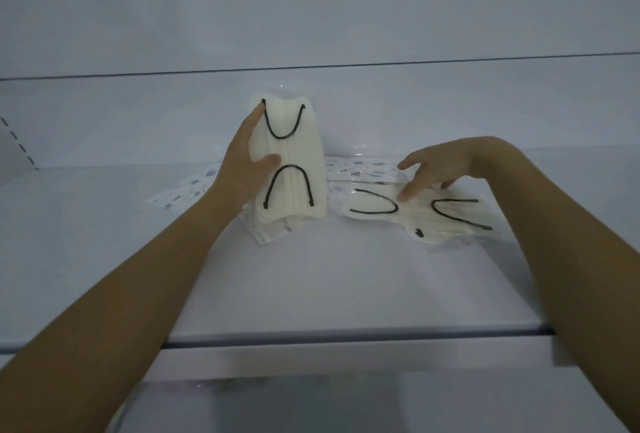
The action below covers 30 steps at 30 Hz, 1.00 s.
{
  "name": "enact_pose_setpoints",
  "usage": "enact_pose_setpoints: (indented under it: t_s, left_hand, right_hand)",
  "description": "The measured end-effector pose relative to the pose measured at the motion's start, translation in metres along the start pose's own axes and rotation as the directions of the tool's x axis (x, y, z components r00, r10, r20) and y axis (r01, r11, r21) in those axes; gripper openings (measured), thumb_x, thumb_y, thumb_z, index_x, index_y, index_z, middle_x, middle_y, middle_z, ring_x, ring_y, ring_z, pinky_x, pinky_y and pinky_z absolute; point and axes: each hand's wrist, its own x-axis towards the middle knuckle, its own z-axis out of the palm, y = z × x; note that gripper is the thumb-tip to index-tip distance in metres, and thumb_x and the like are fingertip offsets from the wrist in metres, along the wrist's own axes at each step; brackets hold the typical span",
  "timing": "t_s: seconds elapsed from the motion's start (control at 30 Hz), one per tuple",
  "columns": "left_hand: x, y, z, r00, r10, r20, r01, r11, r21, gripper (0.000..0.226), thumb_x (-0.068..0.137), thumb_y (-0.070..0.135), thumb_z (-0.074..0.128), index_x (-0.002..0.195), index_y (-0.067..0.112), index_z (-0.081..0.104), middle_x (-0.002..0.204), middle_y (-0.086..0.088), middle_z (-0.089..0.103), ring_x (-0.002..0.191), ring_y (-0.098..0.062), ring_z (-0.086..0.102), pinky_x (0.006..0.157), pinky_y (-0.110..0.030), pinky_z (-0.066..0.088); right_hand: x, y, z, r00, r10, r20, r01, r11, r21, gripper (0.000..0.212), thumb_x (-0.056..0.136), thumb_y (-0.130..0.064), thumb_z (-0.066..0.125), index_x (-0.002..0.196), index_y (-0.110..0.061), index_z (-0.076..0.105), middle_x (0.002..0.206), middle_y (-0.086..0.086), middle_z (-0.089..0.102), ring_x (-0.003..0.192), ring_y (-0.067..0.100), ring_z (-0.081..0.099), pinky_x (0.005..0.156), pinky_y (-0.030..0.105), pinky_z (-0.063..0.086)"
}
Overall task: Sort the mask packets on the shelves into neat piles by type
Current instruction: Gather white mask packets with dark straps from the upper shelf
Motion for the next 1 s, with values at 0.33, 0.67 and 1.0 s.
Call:
enact_pose_setpoints:
  t_s: [0.33, 0.67, 1.0]
  left_hand:
    - [-0.004, 0.003, 0.000, 0.994, -0.101, -0.045, 0.093, 0.984, -0.153, 0.044, 0.094, 0.012, 0.049, 0.136, 0.020, 0.041, 0.136, -0.002, 0.045, 0.122, -0.019, 0.047, 0.103, -0.038, 0.042]
    - [-0.015, 0.016, 0.017, 0.994, -0.011, 0.109, 0.025, 0.991, -0.133, 0.053, 0.079, 0.021, 0.069, 0.126, 0.013, 0.044, 0.114, 0.004, 0.056, 0.104, -0.014, 0.057, 0.086, -0.028, 0.050]
    - [-0.005, -0.004, 0.006, 0.999, -0.035, 0.004, 0.035, 0.993, -0.114, 0.096, 0.081, 0.008, 0.070, 0.149, 0.022, 0.002, 0.148, -0.007, 0.032, 0.132, -0.021, 0.039, 0.106, -0.045, 0.038]
  right_hand:
    - [-0.015, -0.011, -0.008, 0.977, -0.207, -0.043, 0.207, 0.900, 0.384, 0.052, 0.078, -0.009, 0.070, 0.126, -0.014, 0.052, 0.114, 0.007, 0.062, 0.092, 0.019, 0.063, 0.084, 0.026, 0.050]
    - [0.006, -0.056, 0.026, 0.938, -0.163, -0.306, 0.346, 0.496, 0.796, 0.057, 0.084, -0.026, 0.067, 0.131, -0.007, 0.041, 0.103, 0.009, 0.061, 0.071, 0.016, 0.063, 0.063, 0.026, 0.055]
    - [-0.008, -0.007, 0.006, 0.972, 0.225, -0.068, -0.220, 0.973, 0.067, 0.061, 0.070, -0.029, 0.081, 0.116, -0.005, 0.049, 0.097, 0.012, 0.058, 0.075, 0.021, 0.057, 0.067, 0.031, 0.052]
